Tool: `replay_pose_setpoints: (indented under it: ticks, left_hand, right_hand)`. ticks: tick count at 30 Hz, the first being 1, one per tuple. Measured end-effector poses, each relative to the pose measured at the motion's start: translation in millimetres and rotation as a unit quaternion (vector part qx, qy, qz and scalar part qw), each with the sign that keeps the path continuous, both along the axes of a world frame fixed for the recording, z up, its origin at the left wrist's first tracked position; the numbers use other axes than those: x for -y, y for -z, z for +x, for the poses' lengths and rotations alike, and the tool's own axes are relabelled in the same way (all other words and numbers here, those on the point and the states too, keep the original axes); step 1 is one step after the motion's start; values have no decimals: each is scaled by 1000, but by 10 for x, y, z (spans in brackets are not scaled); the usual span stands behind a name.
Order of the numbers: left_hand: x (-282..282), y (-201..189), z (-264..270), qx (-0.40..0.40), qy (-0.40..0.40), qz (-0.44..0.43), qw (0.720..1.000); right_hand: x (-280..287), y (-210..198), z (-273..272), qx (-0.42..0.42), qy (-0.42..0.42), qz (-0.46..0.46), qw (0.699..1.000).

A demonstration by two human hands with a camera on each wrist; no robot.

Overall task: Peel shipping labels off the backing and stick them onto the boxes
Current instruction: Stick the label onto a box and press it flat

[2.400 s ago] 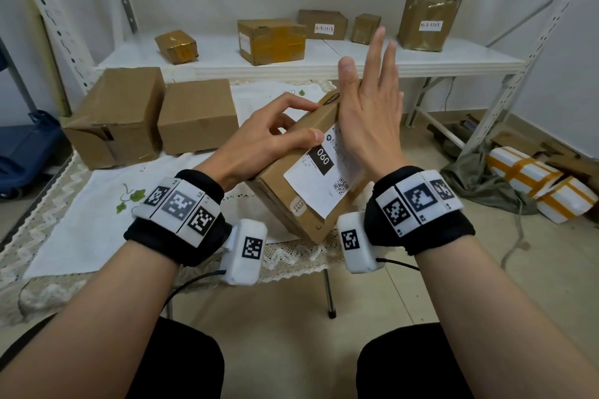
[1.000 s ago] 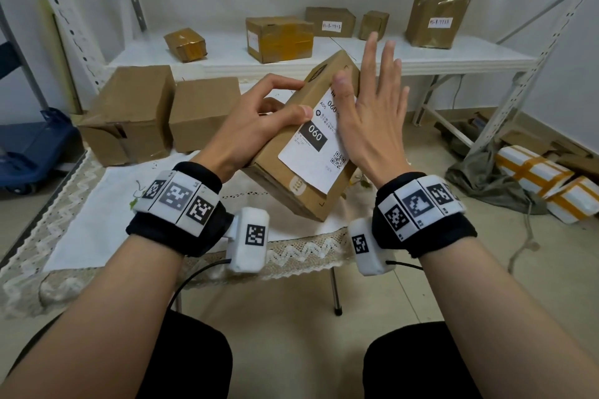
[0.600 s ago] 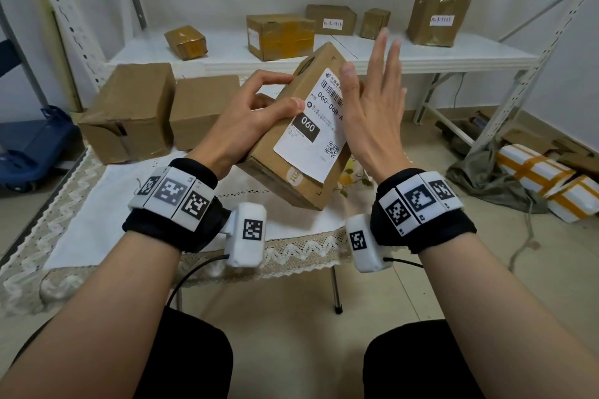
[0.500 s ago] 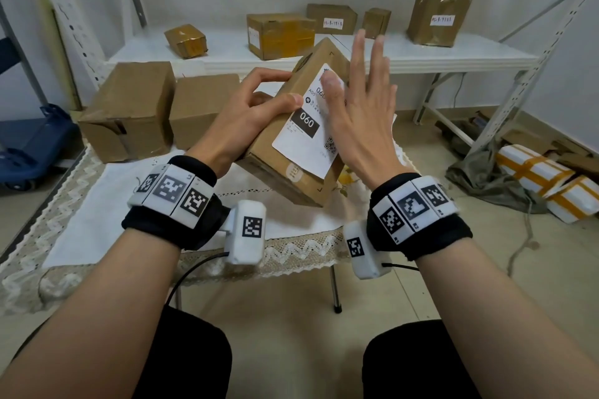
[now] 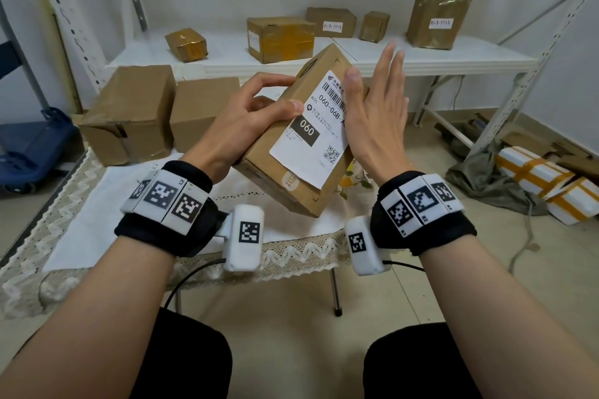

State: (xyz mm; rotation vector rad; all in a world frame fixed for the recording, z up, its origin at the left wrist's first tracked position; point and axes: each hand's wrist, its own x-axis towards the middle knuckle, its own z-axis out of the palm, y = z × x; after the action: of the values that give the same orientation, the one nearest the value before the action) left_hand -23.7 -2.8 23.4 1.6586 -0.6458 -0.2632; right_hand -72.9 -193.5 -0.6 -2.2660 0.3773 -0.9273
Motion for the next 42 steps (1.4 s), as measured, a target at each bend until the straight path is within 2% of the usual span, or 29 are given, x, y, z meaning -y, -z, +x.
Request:
replay_pose_setpoints:
  ticks: [3, 7, 11, 20, 23, 29, 37, 42]
  left_hand:
    - [18, 7, 7, -7, -3, -1, 1000]
    - [25, -1, 23, -14, -18, -7, 1000]
    - [22, -19, 2, -19, -8, -7, 1000]
    - [7, -16, -6, -24, -1, 1, 1000]
    - [9, -32, 7, -30, -11, -7, 999]
    - [38, -5, 26, -19, -42, -39, 998]
    - [-52, -58, 80, -28, -73, -76, 994]
    - [-34, -53, 81, -6, -65, -66, 996]
  right_hand:
    - [-39, -27, -6, 16, -7, 21, 1000]
    - [-171, -46, -61, 1, -36, -39, 999]
    - [-168, 11, -66, -17, -31, -71, 997]
    - [31, -35, -22, -17, 10, -18, 1000]
    - [-97, -79, -42, 3, -9, -64, 998]
    - [-328, 50, -54, -29, -41, -123, 991]
    - [-152, 96, -21, -47, -31, -75, 996]
    - [-249, -29, -80, -3, -46, -75, 996]
